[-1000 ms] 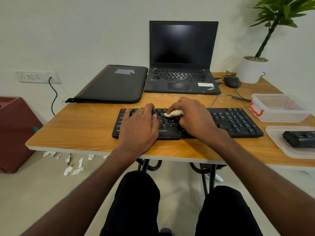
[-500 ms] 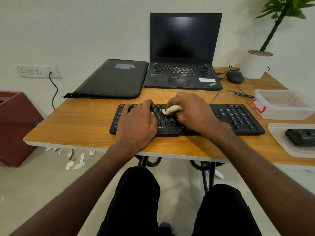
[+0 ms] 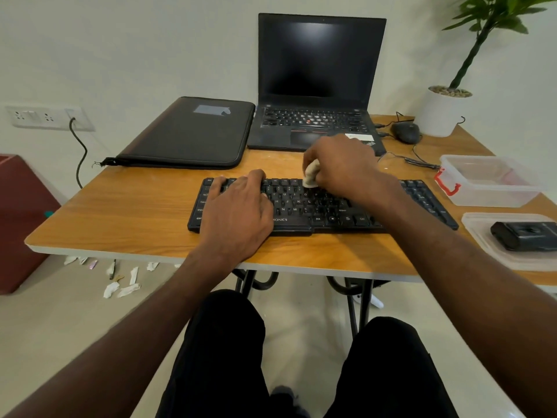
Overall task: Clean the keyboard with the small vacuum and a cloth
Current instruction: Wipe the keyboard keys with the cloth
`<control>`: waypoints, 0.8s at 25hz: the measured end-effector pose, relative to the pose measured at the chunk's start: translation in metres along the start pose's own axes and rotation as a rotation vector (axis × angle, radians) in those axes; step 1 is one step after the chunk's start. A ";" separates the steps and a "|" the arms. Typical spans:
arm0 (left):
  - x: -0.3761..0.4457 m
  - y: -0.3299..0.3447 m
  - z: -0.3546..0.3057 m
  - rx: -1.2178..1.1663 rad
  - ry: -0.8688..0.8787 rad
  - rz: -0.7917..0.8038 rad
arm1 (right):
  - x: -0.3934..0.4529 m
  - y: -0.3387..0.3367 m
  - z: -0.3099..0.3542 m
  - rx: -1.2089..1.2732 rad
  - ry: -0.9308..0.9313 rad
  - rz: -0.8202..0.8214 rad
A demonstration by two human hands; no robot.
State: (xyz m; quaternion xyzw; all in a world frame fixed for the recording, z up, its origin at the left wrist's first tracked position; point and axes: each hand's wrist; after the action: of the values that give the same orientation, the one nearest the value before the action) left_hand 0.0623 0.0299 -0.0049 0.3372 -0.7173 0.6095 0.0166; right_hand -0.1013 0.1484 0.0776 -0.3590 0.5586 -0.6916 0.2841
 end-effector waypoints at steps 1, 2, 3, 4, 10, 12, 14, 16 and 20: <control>0.000 0.000 0.000 -0.001 -0.002 -0.001 | -0.003 0.000 0.001 0.073 -0.052 0.059; 0.000 0.000 0.000 -0.003 -0.005 -0.001 | -0.008 0.002 0.000 0.130 -0.085 0.109; 0.000 0.001 0.000 -0.002 -0.007 -0.001 | -0.012 0.003 -0.004 0.142 -0.080 0.111; -0.001 0.001 0.000 0.006 -0.004 -0.002 | -0.014 0.001 -0.010 0.102 -0.040 0.076; 0.000 0.000 0.001 0.047 0.010 0.002 | -0.023 -0.001 -0.015 -0.032 -0.101 -0.117; -0.001 0.001 0.000 0.044 0.006 0.007 | -0.035 0.008 -0.022 -0.020 -0.196 -0.091; 0.000 0.000 0.000 0.046 0.012 0.003 | -0.039 0.004 -0.039 -0.082 -0.086 -0.113; 0.000 -0.001 0.001 0.043 0.012 -0.007 | -0.036 -0.002 -0.048 -0.141 0.032 -0.159; -0.001 -0.001 0.000 0.032 0.016 -0.010 | -0.043 0.005 -0.041 -0.050 -0.027 -0.147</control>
State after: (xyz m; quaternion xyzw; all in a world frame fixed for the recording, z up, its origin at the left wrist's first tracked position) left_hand 0.0634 0.0302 -0.0039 0.3363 -0.7053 0.6237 0.0200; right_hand -0.1098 0.2048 0.0597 -0.4151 0.5442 -0.6915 0.2310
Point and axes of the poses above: each hand's wrist, its own x-axis towards the middle knuckle, its own y-axis out of the palm, z = x × y, and after that the axes turned 1 degree about z, right-handed
